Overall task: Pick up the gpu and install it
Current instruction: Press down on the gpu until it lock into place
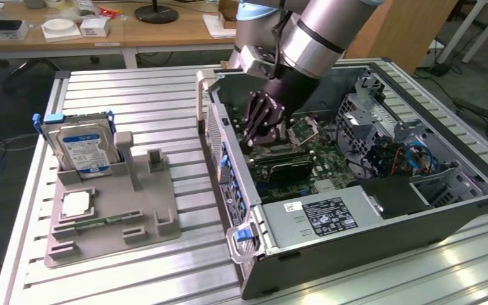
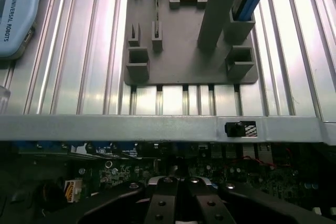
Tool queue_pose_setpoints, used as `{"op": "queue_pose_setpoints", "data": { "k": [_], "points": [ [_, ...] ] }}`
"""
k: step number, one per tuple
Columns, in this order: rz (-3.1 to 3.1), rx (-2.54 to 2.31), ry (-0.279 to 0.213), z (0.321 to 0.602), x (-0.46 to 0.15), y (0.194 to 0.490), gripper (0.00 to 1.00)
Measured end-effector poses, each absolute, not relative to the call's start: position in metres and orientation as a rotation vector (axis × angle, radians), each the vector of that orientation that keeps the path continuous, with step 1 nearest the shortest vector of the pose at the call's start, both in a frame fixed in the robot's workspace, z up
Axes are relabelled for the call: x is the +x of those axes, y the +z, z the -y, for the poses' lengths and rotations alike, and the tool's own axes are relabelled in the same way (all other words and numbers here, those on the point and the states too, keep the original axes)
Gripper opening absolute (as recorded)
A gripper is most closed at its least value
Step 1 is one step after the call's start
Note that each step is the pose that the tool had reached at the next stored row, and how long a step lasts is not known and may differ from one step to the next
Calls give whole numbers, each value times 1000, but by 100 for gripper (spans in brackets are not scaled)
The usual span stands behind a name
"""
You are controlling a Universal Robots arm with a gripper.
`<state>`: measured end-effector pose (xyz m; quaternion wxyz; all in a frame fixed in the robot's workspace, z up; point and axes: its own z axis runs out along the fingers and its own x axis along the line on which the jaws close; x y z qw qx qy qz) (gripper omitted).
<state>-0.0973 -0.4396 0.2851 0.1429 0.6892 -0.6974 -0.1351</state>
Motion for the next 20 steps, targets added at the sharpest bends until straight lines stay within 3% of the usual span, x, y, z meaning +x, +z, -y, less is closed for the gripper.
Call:
{"op": "queue_pose_setpoints", "data": {
  "k": [20],
  "points": [
    [1999,1990,-394,449,-99,281,10]
  ]
}}
